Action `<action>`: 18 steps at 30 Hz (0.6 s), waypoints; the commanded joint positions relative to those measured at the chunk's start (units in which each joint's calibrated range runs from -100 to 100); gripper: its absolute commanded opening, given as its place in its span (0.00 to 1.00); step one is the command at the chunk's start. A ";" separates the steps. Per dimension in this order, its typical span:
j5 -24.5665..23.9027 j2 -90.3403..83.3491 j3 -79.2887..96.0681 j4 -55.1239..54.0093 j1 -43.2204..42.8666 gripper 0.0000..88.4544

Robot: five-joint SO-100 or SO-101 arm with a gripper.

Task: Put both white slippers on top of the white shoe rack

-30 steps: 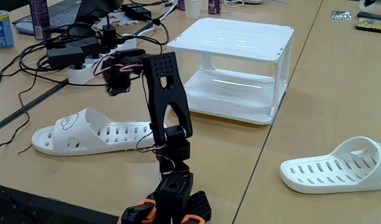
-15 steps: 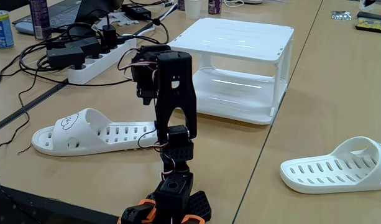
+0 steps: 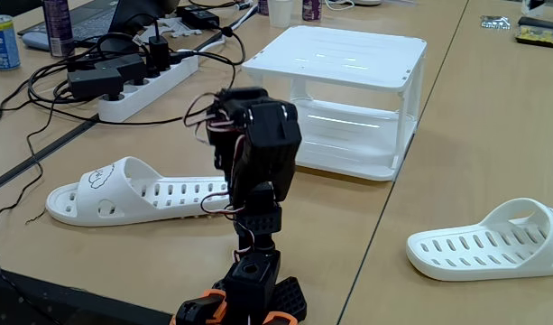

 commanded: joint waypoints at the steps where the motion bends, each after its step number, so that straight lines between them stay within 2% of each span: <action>1: 0.42 -3.49 2.19 0.25 0.54 0.01; 10: 0.42 -3.82 7.69 0.25 0.46 0.01; 18: 0.42 -2.98 7.87 0.08 -3.24 0.01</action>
